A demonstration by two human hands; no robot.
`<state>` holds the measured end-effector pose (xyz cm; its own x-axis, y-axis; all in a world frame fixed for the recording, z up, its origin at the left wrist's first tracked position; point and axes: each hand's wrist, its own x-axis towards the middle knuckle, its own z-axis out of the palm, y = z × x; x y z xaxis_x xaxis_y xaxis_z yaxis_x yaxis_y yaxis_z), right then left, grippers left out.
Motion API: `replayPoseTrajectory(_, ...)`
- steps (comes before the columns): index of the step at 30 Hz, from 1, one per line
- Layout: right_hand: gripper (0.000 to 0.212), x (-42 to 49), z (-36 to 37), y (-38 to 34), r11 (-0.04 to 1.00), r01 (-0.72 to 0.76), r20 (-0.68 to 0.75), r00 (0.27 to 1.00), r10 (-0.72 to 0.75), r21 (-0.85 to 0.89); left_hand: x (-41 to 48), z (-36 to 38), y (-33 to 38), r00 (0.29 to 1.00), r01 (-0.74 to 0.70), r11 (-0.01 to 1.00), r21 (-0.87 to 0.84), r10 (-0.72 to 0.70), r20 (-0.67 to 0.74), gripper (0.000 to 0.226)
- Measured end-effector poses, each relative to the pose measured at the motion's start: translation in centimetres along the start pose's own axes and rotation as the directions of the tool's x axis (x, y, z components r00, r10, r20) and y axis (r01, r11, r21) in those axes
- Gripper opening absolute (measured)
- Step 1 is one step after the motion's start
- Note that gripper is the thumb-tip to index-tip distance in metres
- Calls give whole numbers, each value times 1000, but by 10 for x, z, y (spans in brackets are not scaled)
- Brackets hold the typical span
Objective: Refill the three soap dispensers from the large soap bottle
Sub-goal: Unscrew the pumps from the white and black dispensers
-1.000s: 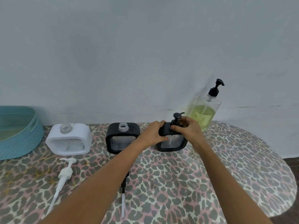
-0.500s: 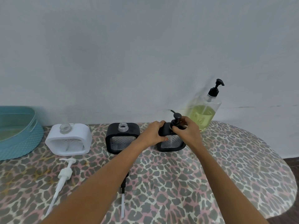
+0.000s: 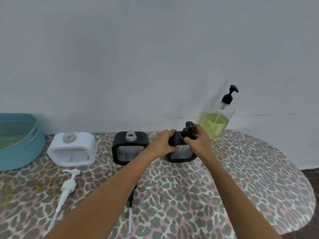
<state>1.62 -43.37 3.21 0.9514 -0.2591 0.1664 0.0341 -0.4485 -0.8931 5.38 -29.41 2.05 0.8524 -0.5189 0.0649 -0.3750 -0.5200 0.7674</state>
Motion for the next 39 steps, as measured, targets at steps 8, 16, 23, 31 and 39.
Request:
replayPoseTrajectory(8,45,2,8,6,997,18,-137,990,-30,-81,1,1,-1,1000,13,1000,8,-13,-4,38)
replayPoseTrajectory(16,34,4,-5,-3,999,10,-154,988,-4,42,0,0,0,1000,22,999,-26,-22,6,45)
replayPoseTrajectory(23,40,9,-22,-28,990,54,-257,966,-18,133,1,-1,1,998,61,998,-22,-61,19,49)
replayPoseTrajectory(31,35,3,-48,-72,982,173,-308,941,-143,72,-3,-2,8,996,80,997,12,-80,28,51)
replayPoseTrajectory(39,32,-29,-54,-59,989,137,-238,960,-147,-57,-5,-3,10,997,78,996,33,-79,24,48)
